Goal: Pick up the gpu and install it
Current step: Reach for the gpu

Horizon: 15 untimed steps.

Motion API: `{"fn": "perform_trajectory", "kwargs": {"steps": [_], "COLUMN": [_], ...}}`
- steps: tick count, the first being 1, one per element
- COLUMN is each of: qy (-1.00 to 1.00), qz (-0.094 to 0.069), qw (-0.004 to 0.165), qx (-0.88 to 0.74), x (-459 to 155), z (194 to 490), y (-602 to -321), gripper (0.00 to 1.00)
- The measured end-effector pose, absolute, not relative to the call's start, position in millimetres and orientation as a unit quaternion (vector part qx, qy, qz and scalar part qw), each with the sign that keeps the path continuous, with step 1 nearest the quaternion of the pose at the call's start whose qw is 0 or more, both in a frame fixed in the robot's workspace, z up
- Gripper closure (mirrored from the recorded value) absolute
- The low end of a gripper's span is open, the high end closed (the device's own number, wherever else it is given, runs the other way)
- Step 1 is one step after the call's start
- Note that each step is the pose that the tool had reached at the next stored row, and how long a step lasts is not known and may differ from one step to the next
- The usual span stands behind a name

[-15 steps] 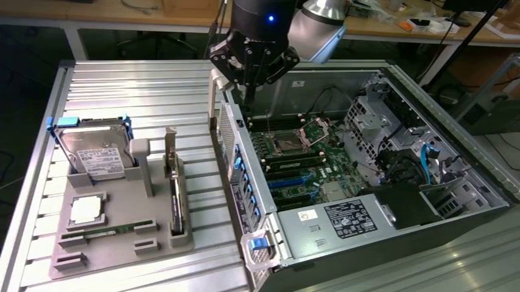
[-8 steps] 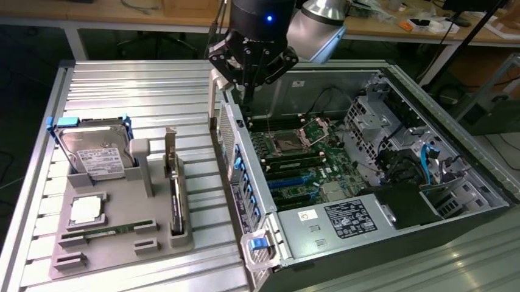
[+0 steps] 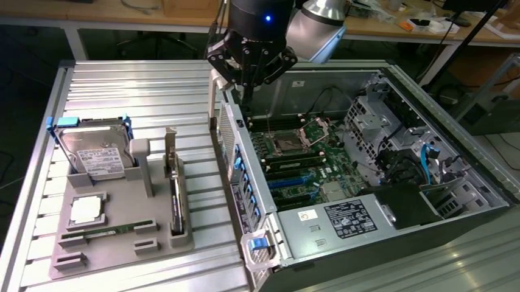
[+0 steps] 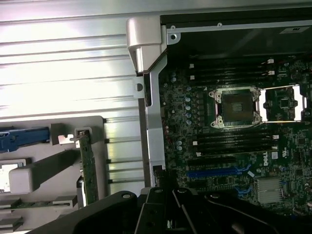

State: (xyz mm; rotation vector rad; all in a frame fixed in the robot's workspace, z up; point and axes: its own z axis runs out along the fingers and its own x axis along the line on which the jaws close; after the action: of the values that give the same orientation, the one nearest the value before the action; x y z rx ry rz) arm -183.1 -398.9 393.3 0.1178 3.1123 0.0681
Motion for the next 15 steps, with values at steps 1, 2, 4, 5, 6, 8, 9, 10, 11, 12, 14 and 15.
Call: {"fn": "perform_trajectory", "kwargs": {"steps": [1,2,4,5,6,8,9,10,11,12,14,15], "qy": [0.999,0.999,0.999,0.999,0.999,0.999,0.999,0.999,0.999,0.999,0.999,0.999], "qz": [0.022,0.022,0.022,0.022,0.022,0.022,0.022,0.022,0.022,0.022,0.022,0.022], "qw": [0.013,0.013,0.013,0.013,0.013,0.013,0.013,0.013,0.013,0.013,0.013,0.013], "qx": [0.038,0.038,0.038,0.038,0.038,0.038,0.038,0.038,0.038,0.038,0.038,0.038], "x": [-183.6,-184.3,-184.7,-184.9,-185.2,-185.6,-185.7,-186.7,-187.6,-187.8,-188.2,-188.4], "z": [393.2,393.3,393.3,393.3,393.3,393.3,393.2,393.2,393.2,393.3,393.3,393.3], "y": [-398.9,-398.9,-398.9,-398.9,-398.9,-398.9,-398.9,-398.9,-398.9,-398.9,-398.9,-398.9], "gripper": [0.89,0.89,0.89,0.89,0.89,0.89,0.89,0.89,0.89,0.89,0.89,0.89]}}
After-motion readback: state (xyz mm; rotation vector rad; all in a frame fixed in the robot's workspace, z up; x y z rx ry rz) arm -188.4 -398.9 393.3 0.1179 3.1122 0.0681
